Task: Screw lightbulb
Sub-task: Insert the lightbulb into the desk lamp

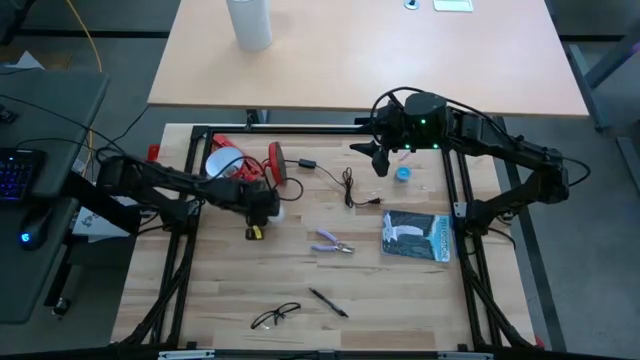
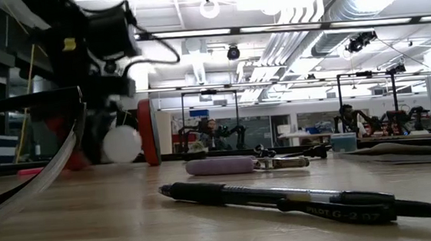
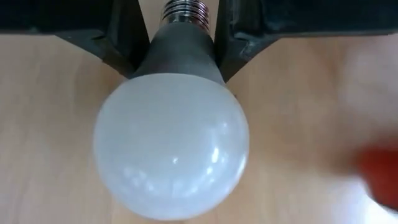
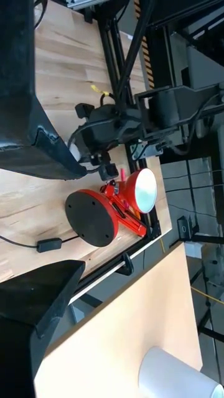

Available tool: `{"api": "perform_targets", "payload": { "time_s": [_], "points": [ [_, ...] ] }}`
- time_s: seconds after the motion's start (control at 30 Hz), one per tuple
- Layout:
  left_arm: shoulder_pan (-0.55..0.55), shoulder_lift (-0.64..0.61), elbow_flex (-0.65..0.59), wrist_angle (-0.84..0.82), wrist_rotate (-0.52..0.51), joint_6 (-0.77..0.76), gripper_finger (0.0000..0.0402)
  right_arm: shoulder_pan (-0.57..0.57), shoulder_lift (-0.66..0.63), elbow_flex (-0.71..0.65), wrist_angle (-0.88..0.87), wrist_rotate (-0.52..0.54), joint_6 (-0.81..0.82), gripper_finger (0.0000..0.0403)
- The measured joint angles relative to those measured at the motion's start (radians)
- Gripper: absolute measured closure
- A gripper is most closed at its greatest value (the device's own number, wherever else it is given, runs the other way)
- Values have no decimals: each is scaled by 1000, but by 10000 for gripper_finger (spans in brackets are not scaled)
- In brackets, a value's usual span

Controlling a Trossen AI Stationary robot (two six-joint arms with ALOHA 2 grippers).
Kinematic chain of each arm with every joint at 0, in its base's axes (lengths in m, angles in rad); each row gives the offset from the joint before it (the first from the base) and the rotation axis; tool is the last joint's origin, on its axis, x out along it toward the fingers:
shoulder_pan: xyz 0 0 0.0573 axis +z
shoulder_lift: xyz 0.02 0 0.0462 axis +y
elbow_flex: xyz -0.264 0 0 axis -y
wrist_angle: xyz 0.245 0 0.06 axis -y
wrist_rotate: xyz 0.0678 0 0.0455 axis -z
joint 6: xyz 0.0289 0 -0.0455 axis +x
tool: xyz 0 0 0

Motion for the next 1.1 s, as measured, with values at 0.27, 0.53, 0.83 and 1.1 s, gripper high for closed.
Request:
{"api": "perform_targets", "payload": {
  "time_s": [0.27, 0.53, 0.83, 1.1],
  "points": [
    [0, -174, 92, 2, -41, -78, 276, 0, 0, -1, 0, 0, 0, 187],
    [11, -558, 30, 191, -502, -370, 276, 0, 0, -6, 57, 0, 0, 187],
    [16, -733, -124, 273, -758, -620, 276, -2, 65, -5, 190, 23, 67, 192],
    [16, -760, -42, 507, -782, -428, 276, -36, 377, 0, 532, -38, 380, 225]
  ]
}}
